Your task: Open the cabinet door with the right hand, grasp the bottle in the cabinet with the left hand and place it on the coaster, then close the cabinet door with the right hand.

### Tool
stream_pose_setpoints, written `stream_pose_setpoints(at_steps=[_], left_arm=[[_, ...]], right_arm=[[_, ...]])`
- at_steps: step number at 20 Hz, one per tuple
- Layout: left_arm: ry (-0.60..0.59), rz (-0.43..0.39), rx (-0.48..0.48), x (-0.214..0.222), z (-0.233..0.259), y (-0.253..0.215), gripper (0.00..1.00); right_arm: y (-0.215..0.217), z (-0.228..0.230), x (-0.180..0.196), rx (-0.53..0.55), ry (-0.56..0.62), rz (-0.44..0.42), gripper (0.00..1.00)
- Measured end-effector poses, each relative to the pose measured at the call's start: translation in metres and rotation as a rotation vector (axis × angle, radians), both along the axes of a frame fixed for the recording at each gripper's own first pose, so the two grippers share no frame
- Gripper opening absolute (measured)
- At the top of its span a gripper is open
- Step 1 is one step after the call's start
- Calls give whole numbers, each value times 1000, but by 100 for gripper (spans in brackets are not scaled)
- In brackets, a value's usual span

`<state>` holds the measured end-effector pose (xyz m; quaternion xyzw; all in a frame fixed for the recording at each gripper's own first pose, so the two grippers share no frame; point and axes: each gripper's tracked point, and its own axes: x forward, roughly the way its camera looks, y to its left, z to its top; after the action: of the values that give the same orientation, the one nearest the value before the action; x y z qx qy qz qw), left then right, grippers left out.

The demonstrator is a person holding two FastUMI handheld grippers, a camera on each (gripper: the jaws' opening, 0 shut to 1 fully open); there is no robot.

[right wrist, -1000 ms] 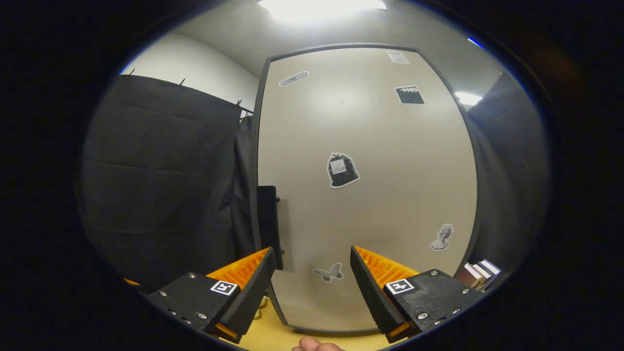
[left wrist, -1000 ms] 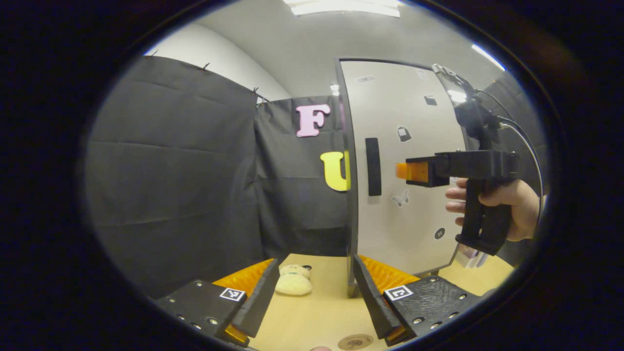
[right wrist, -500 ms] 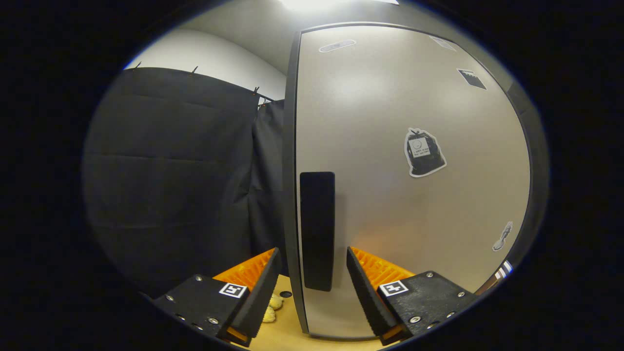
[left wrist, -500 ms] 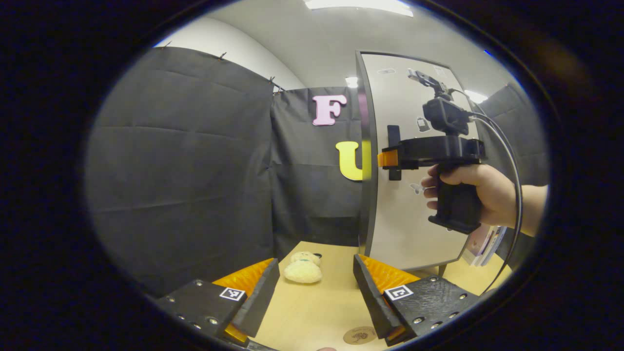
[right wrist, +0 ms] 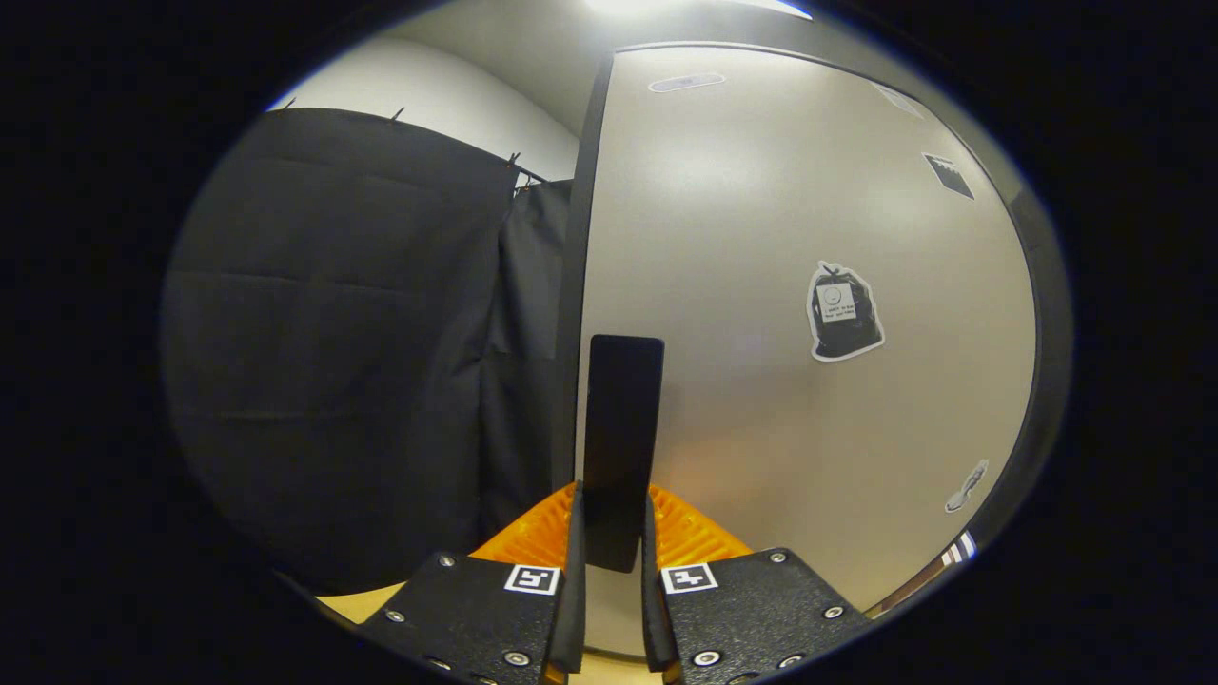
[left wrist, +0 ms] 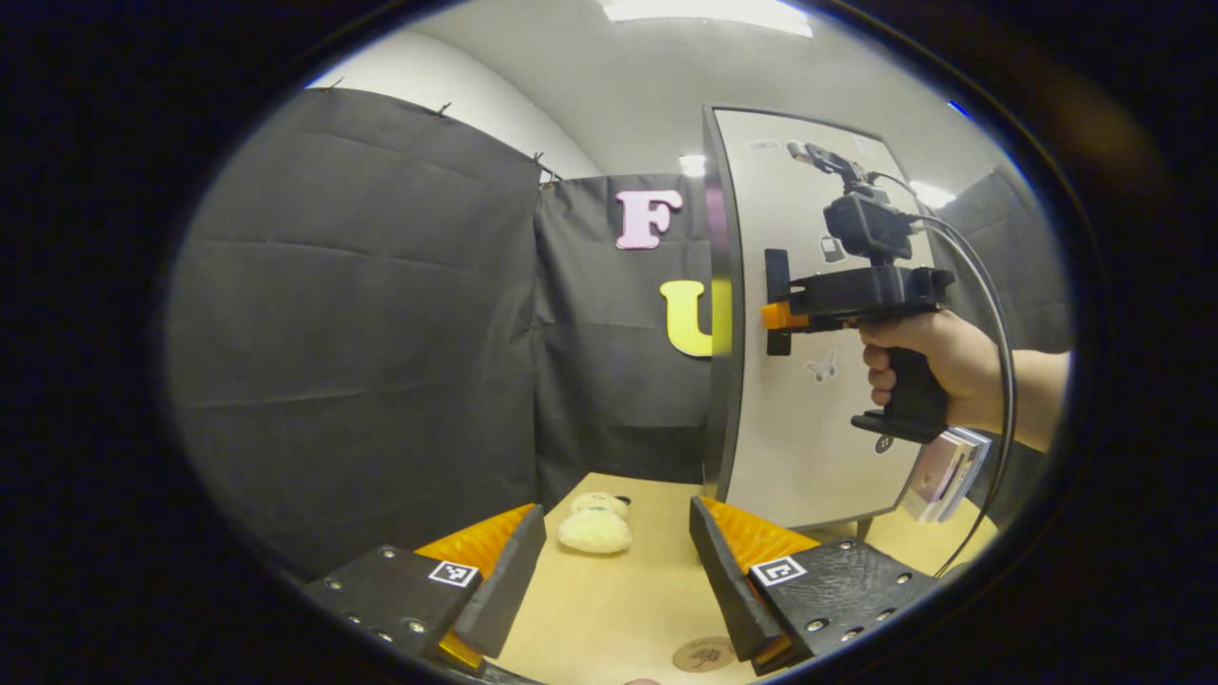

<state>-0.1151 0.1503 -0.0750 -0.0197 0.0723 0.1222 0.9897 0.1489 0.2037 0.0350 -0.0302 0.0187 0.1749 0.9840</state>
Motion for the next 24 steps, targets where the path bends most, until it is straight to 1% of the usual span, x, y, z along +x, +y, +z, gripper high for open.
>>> stream_pose_setpoints(at_steps=[1, 2, 7, 8, 9, 13, 16, 17, 18, 19, 21, 22, 23, 24], left_arm=[[-1, -4, 1, 2, 0, 1, 88], [-1, -8, -1, 2, -2, 0, 88], [0, -48, 2, 3, -1, -3, 88], [-5, -57, 5, 3, -1, -4, 92], [-5, -65, 7, 3, 0, -4, 88], [-7, -111, 11, 4, 2, -11, 88], [-39, -128, 35, -10, 20, -33, 88], [-45, -134, 37, -13, 24, -39, 92], [-51, -137, 40, -11, 28, -44, 92], [-57, -140, 44, -10, 32, -50, 88], [-69, -133, 55, -8, 41, -64, 88], [-69, -135, 53, -11, 44, -73, 92], [-79, -149, 50, -12, 49, -82, 88], [-74, -164, 56, -15, 50, -94, 92]], right_arm=[[0, 0, -2, 3, 4, 8, 22], [0, 0, -4, 5, 6, 15, 23], [-1, 3, -24, 4, 10, 62, 23], [-3, 2, -27, 6, 10, 70, 23], [-4, 2, -29, 5, 11, 76, 23], [-11, 2, -41, 9, 27, 98, 23], [-16, 2, -48, 20, 33, 123, 23], [-18, 0, -48, 20, 34, 133, 23], [-21, 0, -48, 21, 35, 144, 23], [-24, -1, -47, 24, 38, 158, 23], [-29, -2, -48, 27, 46, 188, 23], [-32, -1, -53, 25, 51, 201, 23], [-36, -1, -58, 28, 53, 211, 23], [-39, 1, -66, 31, 55, 217, 23]])
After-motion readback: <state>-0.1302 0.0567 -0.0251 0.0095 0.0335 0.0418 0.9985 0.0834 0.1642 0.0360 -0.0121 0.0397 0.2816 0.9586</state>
